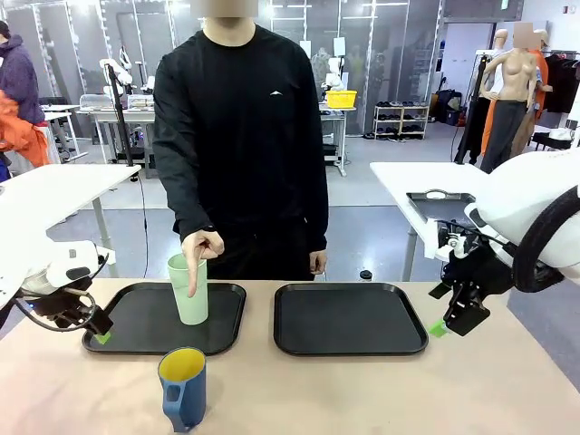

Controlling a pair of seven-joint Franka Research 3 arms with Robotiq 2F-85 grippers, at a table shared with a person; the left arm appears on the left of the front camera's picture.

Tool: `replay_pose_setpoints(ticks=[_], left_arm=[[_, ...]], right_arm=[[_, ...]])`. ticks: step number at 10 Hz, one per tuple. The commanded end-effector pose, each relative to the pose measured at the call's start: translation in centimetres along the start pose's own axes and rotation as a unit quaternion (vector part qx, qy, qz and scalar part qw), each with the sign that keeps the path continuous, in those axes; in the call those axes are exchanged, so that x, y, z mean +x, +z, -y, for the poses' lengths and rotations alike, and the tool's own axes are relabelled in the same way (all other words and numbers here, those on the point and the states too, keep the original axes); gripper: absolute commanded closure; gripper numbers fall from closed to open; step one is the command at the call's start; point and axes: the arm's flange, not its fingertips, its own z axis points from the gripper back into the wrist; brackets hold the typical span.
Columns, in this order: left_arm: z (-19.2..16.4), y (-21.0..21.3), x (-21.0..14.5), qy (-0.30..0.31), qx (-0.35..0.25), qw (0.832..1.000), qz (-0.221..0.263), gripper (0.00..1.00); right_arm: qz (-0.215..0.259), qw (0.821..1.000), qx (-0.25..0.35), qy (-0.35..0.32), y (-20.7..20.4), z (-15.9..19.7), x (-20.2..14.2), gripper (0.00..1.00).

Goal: Sort and store the cups by type.
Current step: Pick up the Handle plastic cup and place it into the empty Flat Tray.

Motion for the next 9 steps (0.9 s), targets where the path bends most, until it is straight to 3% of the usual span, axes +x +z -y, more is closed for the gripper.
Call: replay_pose_setpoints(ticks=[1, 9], left_arm=[[-0.11, 0.09, -0.06, -0.001, 0.002, 1.000, -0.001, 0.00], [-0.85, 0.46, 0.12, -0.016, -0.005, 1.000, 0.016, 0.00]], right_arm=[[-0.006, 1.000, -0.004, -0.012, -0.20, -0.13, 0.23, 0.00], [-0.006, 1.000, -0.004, -0.012, -0.20, -0.13, 0.23, 0.00]])
